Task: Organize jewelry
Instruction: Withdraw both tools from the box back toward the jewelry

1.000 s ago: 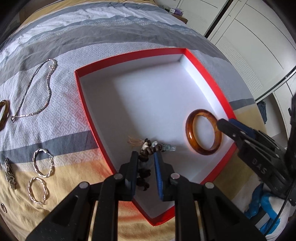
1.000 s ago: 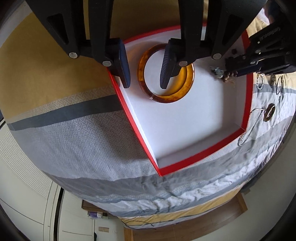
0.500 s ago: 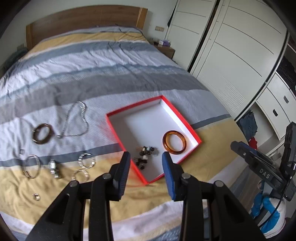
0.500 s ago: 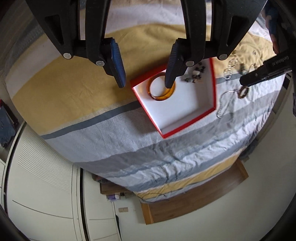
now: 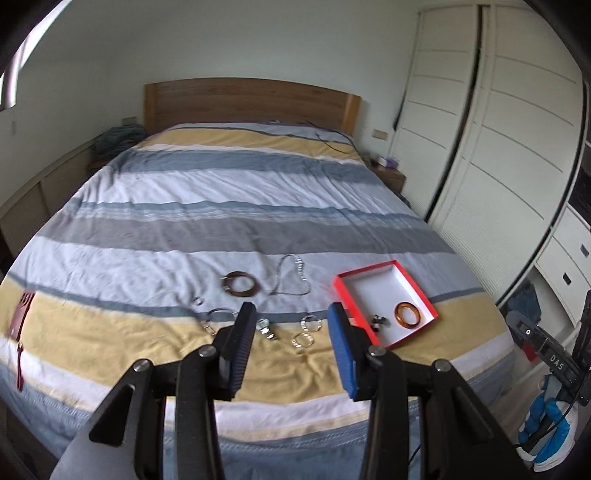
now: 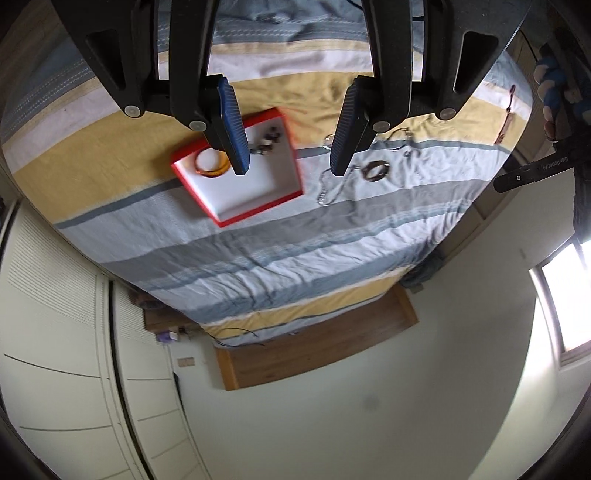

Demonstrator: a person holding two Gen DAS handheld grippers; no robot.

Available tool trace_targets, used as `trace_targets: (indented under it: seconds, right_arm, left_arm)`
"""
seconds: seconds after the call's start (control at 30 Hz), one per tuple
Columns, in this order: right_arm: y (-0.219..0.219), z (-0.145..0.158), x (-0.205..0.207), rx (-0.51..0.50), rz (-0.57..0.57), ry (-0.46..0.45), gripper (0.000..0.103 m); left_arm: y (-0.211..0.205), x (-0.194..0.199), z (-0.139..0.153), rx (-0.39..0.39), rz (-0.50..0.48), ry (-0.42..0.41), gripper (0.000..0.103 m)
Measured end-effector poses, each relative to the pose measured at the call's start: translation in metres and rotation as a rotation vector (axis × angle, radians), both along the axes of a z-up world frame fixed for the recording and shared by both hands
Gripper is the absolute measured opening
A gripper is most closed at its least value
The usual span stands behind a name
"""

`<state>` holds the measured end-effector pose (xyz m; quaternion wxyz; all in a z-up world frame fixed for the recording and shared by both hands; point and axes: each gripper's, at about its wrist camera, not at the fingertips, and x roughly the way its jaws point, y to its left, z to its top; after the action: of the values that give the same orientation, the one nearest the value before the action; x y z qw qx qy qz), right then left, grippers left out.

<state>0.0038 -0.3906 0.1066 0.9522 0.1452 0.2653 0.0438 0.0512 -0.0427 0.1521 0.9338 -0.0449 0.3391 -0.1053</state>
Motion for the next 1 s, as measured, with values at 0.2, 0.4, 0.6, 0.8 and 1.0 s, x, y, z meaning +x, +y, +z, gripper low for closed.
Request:
trace_targets:
  seconds: [0.2,0.4,0.6,0.8,1.0]
  right_arm:
    - [0.038,0.018,-0.03,-0.013,0.078,-0.051,0.045]
    - [0.064,0.031,-0.052,-0.032,0.128,-0.096,0.045]
    - [0.084,0.037,-0.06,-0.051,0.171,-0.114,0.046]
    - [0.095,0.034,-0.056,-0.065,0.195,-0.1,0.047]
    - [0.1,0.015,-0.04,-0.049,0.206,-0.046,0.047]
  left_arm:
    - [0.059,-0.056,-0.003,-0.022,0.109,-0.029,0.042]
    - [0.087,-0.095,0.002,-0.025,0.187,-0.086,0.044]
    - [0.092,-0.104,0.009,-0.014,0.174,-0.103,0.049]
    - [0.089,-0.094,-0.004,-0.017,0.159,-0.066,0.049]
    - [0.089,-0.074,-0.033,0.006,0.168,-0.001,0.049]
